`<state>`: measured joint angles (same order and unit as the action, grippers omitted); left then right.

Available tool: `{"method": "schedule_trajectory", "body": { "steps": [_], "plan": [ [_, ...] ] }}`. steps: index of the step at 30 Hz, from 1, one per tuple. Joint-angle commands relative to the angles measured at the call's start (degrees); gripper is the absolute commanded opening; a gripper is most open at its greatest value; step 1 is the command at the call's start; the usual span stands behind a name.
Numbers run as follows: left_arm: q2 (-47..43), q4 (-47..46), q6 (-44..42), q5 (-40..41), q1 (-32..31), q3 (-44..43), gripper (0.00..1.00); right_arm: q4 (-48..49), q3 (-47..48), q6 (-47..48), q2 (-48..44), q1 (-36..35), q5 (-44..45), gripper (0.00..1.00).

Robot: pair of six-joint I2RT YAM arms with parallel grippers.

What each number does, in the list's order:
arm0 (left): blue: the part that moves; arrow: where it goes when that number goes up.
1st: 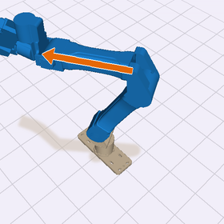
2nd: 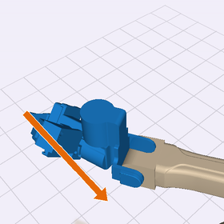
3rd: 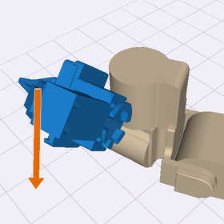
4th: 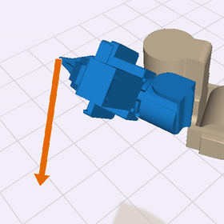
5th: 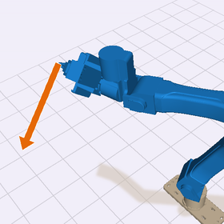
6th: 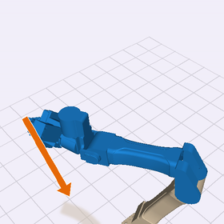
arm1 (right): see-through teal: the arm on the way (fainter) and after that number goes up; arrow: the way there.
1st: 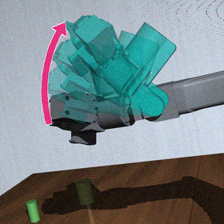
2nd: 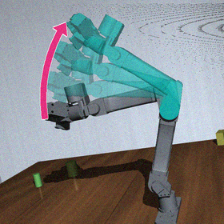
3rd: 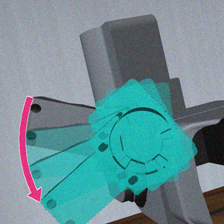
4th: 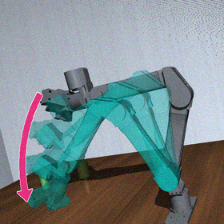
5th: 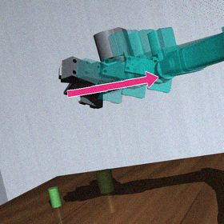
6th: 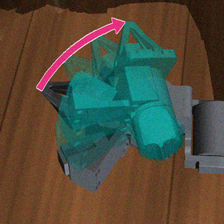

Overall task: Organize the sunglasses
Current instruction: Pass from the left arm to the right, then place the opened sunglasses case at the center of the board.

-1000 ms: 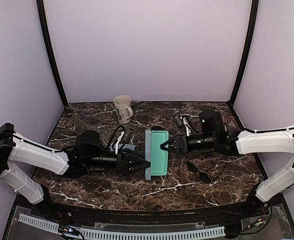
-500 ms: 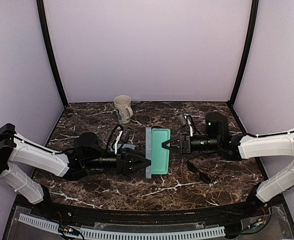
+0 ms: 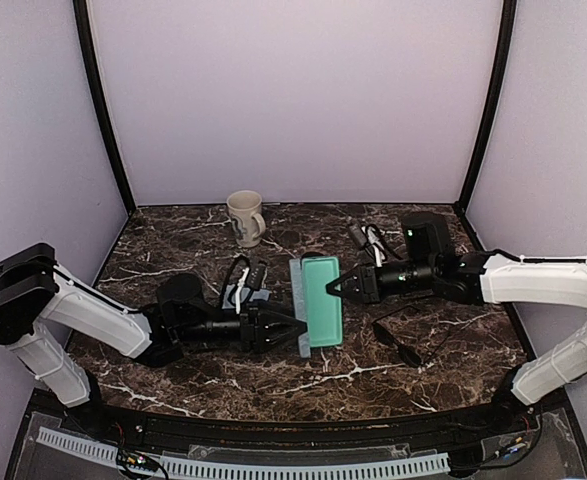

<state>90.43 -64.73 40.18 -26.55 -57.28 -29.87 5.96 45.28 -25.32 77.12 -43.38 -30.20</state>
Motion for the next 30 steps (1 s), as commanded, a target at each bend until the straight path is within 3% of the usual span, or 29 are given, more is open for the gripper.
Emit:
{"method": "schedule_trajectory", "body": {
  "steps": [1, 5, 11, 18, 30],
  "plan": [
    [-1.99, 1.26, -3.14, 1.58, -0.03, -0.18, 0.51, -12.83, 7.03, 8.37, -1.57, 0.31, 7.53, 0.04],
    [-3.59, 5.88, -5.05, 3.67, -0.03, 0.08, 0.73, -24.15, 12.91, 12.72, -0.2, 0.39, 14.49, 0.02],
    [-4.01, 9.89, -6.28, 4.67, -0.01, 0.55, 0.98, -31.07, 17.35, 15.64, 0.66, 0.85, 19.33, 0.0],
    [-6.4, 14.86, -6.49, 9.1, -0.03, 1.85, 0.99, -36.49, 21.2, 16.05, 3.75, 0.8, 25.84, 0.0],
    [-20.82, 44.85, -5.04, 36.97, 0.27, 0.55, 0.99, -51.11, 39.25, 22.16, 18.25, -8.42, 44.07, 0.02]
  ]
}}
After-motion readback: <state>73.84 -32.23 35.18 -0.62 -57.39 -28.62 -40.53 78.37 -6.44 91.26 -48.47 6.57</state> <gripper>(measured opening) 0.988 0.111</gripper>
